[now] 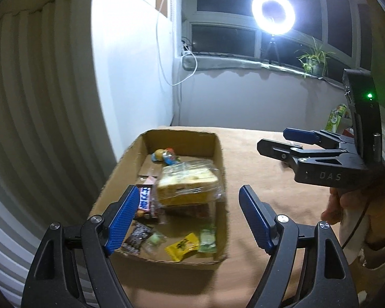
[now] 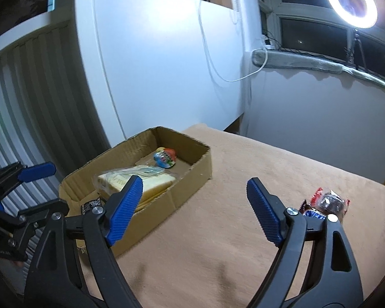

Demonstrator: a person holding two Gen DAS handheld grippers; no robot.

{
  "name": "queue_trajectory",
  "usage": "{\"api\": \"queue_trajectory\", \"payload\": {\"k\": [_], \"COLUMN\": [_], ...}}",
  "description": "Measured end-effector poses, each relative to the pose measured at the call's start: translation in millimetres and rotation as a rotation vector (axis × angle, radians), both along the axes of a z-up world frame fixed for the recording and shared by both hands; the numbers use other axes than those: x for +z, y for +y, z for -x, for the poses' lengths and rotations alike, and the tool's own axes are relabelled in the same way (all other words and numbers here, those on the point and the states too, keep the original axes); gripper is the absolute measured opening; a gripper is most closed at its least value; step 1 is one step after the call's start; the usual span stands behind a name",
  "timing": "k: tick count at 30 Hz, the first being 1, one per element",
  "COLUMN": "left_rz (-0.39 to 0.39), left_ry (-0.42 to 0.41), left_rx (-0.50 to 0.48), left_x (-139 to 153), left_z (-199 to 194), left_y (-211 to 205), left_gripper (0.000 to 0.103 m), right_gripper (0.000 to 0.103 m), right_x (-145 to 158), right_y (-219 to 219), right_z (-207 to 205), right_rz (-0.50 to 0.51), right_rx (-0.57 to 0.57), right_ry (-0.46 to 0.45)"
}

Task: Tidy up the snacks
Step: 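Move both tools back toward the Snickers bar and clear candy bag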

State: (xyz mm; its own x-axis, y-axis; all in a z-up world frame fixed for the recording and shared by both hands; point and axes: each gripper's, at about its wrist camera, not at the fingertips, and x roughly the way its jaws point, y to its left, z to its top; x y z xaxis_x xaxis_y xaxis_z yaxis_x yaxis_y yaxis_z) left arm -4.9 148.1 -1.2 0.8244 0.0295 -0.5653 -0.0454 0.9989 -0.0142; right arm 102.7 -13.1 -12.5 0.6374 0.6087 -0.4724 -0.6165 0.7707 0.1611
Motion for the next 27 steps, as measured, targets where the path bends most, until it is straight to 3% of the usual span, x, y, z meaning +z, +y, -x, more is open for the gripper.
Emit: {"api": "queue_trajectory", "payload": {"k": [27], "left_rz": [-0.095], "left_ry": [0.045], "left_rx": [-0.198], "left_x": [-1.1], "left_z": [-52.1], "left_y": [-111.9], "left_gripper": [0.080], "right_gripper": [0.086], "right_x": [-22.8], "right_y": [-118.9], "right_z": [-42.7], "right_rz": [-0.051], "right_rx": [-0.186], "right_ry": [0.067]}}
